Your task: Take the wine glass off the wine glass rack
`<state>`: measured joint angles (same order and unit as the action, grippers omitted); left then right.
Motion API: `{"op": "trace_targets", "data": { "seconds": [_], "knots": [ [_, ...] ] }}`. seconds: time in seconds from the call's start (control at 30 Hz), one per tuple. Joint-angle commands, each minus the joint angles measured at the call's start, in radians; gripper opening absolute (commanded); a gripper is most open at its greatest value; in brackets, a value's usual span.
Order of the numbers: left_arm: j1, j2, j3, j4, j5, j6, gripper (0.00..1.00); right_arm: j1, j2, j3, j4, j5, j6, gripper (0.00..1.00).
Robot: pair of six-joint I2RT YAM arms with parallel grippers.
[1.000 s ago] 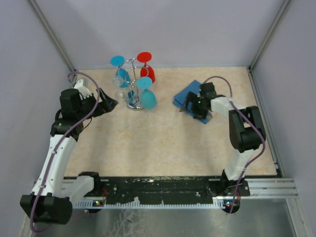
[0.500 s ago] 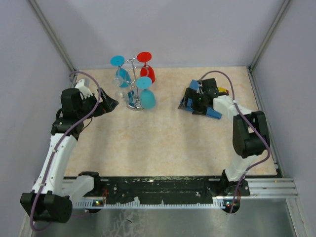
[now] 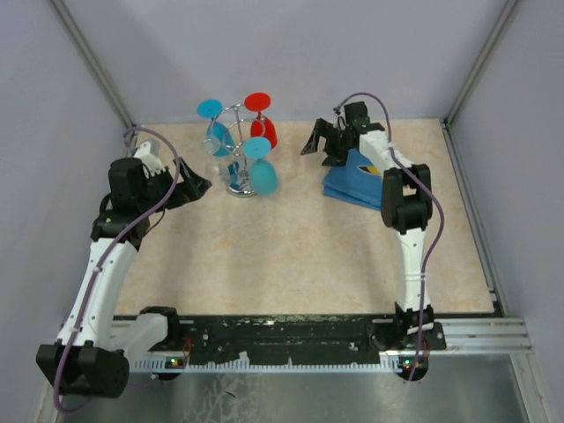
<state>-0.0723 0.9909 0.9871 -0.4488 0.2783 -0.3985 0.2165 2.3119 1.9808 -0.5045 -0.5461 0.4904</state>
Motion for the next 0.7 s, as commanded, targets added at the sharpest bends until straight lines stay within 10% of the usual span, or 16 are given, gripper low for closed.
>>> {"op": "trace_targets", "data": {
  "seconds": [0.0, 0.67],
  "knots": [
    [-0.003, -0.01, 0.003, 0.014, 0.0, 0.006, 1.0, 0.0, 0.094, 0.145, -0.172, -0.038, -0.035, 0.99],
    [-0.004, -0.02, 0.004, 0.015, 0.014, -0.008, 1.0, -0.378, -0.248, -0.356, -0.193, 0.367, -0.157, 0.99]
  ]
}}
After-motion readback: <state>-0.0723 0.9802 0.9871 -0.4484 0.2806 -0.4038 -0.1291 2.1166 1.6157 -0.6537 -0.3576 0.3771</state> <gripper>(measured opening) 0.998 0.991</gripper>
